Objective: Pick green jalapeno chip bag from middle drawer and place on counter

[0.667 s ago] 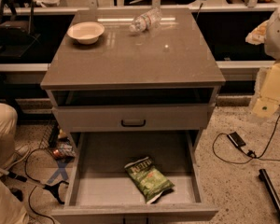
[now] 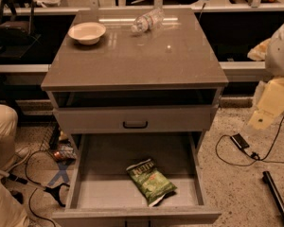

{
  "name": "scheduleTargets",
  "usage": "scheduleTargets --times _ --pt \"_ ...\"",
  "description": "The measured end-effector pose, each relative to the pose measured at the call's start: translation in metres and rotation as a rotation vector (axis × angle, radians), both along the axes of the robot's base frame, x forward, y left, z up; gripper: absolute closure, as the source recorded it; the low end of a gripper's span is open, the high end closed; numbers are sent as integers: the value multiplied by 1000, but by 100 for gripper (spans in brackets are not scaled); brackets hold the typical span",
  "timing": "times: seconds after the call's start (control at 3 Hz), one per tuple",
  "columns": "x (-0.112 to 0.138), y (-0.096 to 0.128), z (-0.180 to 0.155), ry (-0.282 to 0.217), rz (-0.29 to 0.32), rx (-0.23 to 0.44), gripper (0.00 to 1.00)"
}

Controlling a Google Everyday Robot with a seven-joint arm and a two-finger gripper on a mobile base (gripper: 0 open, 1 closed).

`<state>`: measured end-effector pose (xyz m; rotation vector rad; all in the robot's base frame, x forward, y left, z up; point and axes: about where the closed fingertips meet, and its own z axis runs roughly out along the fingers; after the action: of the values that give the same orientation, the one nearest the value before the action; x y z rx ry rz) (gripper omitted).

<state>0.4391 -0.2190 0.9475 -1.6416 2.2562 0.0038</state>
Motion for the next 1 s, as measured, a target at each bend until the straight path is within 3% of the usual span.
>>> scheduleTargets --times 0.67,1.0 --pt "-5 4 -121 70 -186 301 0" --pt "4 3 -129 22 -222 319 0"
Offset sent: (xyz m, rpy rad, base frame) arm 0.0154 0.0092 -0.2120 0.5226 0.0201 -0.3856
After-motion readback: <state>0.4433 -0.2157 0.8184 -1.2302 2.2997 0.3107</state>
